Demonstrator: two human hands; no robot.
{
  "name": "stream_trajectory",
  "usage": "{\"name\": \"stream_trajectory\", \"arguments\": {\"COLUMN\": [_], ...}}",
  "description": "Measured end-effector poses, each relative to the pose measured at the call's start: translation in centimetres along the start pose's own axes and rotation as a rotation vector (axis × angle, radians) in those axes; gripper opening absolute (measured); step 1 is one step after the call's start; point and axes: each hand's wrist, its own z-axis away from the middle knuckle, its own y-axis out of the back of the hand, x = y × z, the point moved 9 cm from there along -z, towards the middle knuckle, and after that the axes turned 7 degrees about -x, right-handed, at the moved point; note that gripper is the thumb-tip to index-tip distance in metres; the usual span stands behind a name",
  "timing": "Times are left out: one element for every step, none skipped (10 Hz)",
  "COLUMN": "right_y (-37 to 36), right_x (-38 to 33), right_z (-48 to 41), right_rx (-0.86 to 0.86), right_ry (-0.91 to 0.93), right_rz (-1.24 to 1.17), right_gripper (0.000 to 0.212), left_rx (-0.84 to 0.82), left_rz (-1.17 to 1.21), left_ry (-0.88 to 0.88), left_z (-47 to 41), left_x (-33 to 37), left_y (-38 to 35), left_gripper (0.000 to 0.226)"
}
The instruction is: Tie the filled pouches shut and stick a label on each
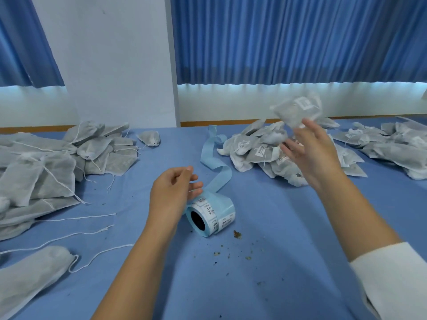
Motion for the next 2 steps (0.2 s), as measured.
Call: {"name": "stream_trajectory", "arguments": {"right_y": [1.3,2.6], "right_x": [2.7,7.2], "right_z": [0.7,3.6], "right_rx": [0.026,0.015], "right_ry": [-0.063,-0.17], "right_rz": [0.185,0.263], "right_gripper": [0.029,0.018], "left_rx": [0.0,0.051], "left_rz": [-0.092,-0.279], "left_ry": [-0.019,-0.034], "left_z": [-0.3,-0.1], "left_x": [-0.3,-0.5], "left_y": [0.4,2.0], "left_gripper": [0.012,0.015]}}
